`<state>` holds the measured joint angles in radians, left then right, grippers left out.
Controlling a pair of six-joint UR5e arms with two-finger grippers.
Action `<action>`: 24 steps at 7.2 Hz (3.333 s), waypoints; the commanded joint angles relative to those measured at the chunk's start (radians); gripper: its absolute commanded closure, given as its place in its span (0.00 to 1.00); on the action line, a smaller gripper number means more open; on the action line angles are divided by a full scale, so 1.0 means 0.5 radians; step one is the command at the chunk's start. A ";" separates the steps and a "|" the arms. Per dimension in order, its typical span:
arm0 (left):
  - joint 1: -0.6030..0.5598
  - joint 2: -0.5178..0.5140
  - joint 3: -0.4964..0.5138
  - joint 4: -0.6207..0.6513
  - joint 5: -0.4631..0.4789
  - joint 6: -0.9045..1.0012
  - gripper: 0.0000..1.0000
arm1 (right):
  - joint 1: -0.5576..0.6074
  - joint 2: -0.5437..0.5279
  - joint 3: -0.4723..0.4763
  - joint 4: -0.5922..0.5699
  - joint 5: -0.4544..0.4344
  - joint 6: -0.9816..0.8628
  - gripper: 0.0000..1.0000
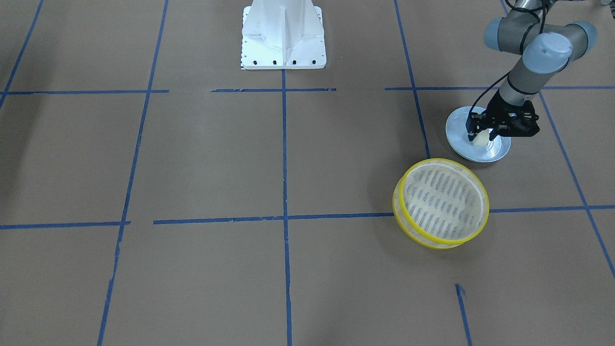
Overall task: Place bun in steamer
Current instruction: 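Close the left gripper on the bun and lift it off the plate, then carry the bun with the left gripper over the yellow steamer, then lower the bun into the steamer and open the left gripper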
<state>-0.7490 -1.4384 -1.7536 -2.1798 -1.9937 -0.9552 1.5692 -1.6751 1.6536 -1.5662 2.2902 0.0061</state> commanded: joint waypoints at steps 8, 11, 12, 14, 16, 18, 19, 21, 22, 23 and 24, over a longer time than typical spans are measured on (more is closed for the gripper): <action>-0.435 -0.477 -0.298 0.390 -0.427 -0.019 0.88 | 0.000 0.000 0.000 0.000 0.000 0.000 0.00; -0.469 -1.026 0.159 0.740 -0.333 -0.022 0.83 | 0.000 0.000 0.000 0.000 0.000 0.000 0.00; -0.453 -1.050 0.236 0.733 -0.253 -0.022 0.83 | 0.000 0.000 0.000 0.000 0.000 0.000 0.00; -0.432 -1.157 0.466 0.688 -0.246 -0.016 0.79 | 0.000 0.000 0.000 0.000 0.000 0.000 0.00; -0.328 -1.145 0.494 0.675 -0.243 -0.019 0.75 | 0.000 0.000 0.000 0.000 0.000 0.000 0.00; -0.294 -1.136 0.513 0.675 -0.243 -0.016 0.71 | 0.000 0.000 0.000 0.000 0.000 0.000 0.00; -0.288 -1.127 0.522 0.675 -0.234 -0.013 0.67 | 0.000 0.000 0.000 0.000 0.000 0.000 0.00; -0.263 -1.127 0.519 0.675 -0.176 -0.016 0.63 | 0.000 0.000 0.000 0.000 0.000 0.000 0.00; -0.260 -1.127 0.516 0.675 -0.176 -0.019 0.62 | 0.000 0.000 0.000 0.000 0.000 0.000 0.00; -0.263 -1.127 0.516 0.675 -0.176 -0.016 0.61 | 0.000 0.000 0.000 0.000 0.000 0.000 0.00; -0.260 -1.127 0.516 0.675 -0.176 -0.013 0.59 | 0.000 0.000 0.000 0.000 0.000 0.000 0.00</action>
<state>-0.8801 -2.0020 -1.4953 -1.8423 -2.0820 -0.9633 1.5692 -1.6751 1.6536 -1.5662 2.2902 0.0061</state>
